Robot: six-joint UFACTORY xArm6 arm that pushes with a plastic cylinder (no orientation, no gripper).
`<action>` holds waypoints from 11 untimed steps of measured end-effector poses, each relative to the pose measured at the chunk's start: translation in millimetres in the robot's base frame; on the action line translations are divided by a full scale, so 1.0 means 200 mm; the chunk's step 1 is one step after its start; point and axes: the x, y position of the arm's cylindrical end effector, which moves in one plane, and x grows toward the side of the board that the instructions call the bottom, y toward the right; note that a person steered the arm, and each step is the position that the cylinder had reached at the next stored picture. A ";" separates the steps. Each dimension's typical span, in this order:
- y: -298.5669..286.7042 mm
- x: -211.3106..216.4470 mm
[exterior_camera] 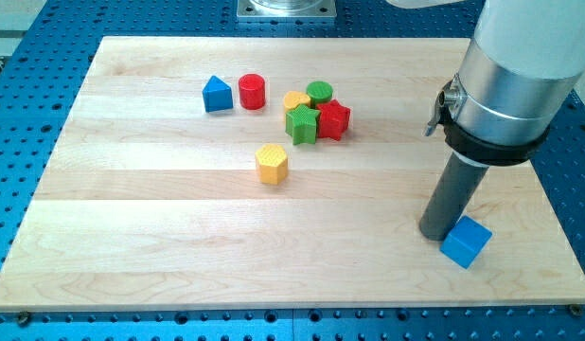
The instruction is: Place your arm left to the hexagon
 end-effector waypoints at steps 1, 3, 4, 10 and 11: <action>0.05 0.00; 0.05 0.02; -0.12 0.01; -1.26 -0.24; -1.12 -0.35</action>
